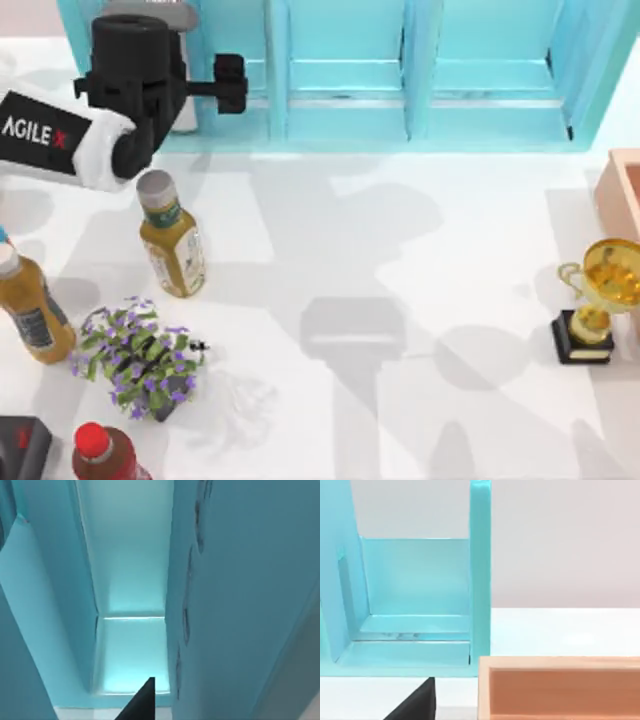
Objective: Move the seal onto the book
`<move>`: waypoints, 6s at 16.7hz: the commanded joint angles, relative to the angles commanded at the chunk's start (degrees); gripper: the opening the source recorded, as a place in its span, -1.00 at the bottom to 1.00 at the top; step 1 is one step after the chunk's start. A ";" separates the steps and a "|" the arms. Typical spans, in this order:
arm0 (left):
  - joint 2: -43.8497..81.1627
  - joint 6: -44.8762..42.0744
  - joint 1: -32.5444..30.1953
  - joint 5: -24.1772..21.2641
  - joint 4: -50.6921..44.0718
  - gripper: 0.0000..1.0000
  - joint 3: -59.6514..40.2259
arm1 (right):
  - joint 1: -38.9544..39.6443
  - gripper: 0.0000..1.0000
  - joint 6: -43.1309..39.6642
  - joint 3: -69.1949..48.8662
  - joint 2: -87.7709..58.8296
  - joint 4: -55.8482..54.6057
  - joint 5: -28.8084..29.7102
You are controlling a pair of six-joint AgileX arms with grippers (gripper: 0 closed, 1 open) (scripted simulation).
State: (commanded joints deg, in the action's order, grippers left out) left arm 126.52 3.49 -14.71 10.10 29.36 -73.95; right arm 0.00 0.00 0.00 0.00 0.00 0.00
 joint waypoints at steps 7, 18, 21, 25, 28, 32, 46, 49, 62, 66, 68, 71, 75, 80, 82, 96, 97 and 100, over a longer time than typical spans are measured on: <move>0.86 0.08 -0.18 0.14 0.33 0.70 -0.76 | 0.00 1.00 0.00 0.00 0.00 0.00 0.00; 0.86 0.08 -0.18 0.14 0.33 -0.96 -0.76 | 0.00 1.00 0.00 0.00 0.00 0.00 0.00; 0.86 0.08 -0.18 0.14 0.33 -1.00 -0.76 | 0.00 1.00 0.00 0.00 0.00 0.00 0.00; 0.86 0.08 -0.18 0.14 0.33 -1.00 -0.76 | 0.00 1.00 0.00 0.00 0.00 0.00 0.00; 0.62 -0.03 -0.37 0.17 0.24 -1.00 -0.70 | 0.00 1.00 0.00 0.00 0.00 0.00 0.00; -5.70 -0.11 -1.73 0.41 -5.17 -1.00 1.05 | 0.00 1.00 0.00 0.00 0.00 0.00 0.00; -54.89 4.37 -10.75 10.30 -39.87 -1.00 15.99 | 0.00 1.00 0.00 0.00 0.00 0.00 0.00; -55.54 4.52 -10.81 10.59 -40.31 -1.00 16.06 | 0.00 1.00 0.00 0.00 0.00 0.00 0.00; -51.10 36.90 -19.65 28.34 -15.67 -1.00 20.55 | 0.00 1.00 0.00 0.00 0.00 0.00 0.00; -44.61 61.56 -27.82 35.99 -3.71 -1.00 24.32 | 0.00 1.00 0.00 0.00 0.00 0.00 0.00; -40.50 73.70 -32.47 38.65 0.79 -1.00 26.22 | 0.00 1.00 0.00 0.00 0.00 0.00 0.00; -33.91 89.44 -39.47 41.05 5.61 -1.00 28.76 | 0.00 1.00 0.00 0.00 0.00 0.00 0.00; -26.26 102.97 -47.27 41.84 8.99 -1.00 31.11 | 0.00 1.00 0.00 0.00 0.00 0.00 0.00; -22.96 107.39 -50.76 41.49 8.75 -1.00 31.79 | 0.00 1.00 0.00 0.00 0.00 0.00 0.00; -22.96 107.39 -50.76 41.49 8.75 -1.00 31.79 | 0.00 1.00 0.00 0.00 0.00 0.00 0.00; -23.39 107.69 -51.17 41.99 8.15 -1.00 32.59 | 0.00 1.00 0.00 0.00 0.00 0.00 0.00; -23.21 107.65 -51.13 42.03 8.23 -1.00 32.62 | 0.00 1.00 0.00 0.00 0.00 0.00 0.00; -20.16 107.55 -50.77 42.78 10.36 -1.00 32.64 | 0.00 1.00 0.00 0.00 0.00 0.00 0.00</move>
State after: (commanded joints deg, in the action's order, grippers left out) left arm 106.36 111.04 -65.48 52.88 39.72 -41.32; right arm 0.00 0.00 0.00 0.00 0.00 0.00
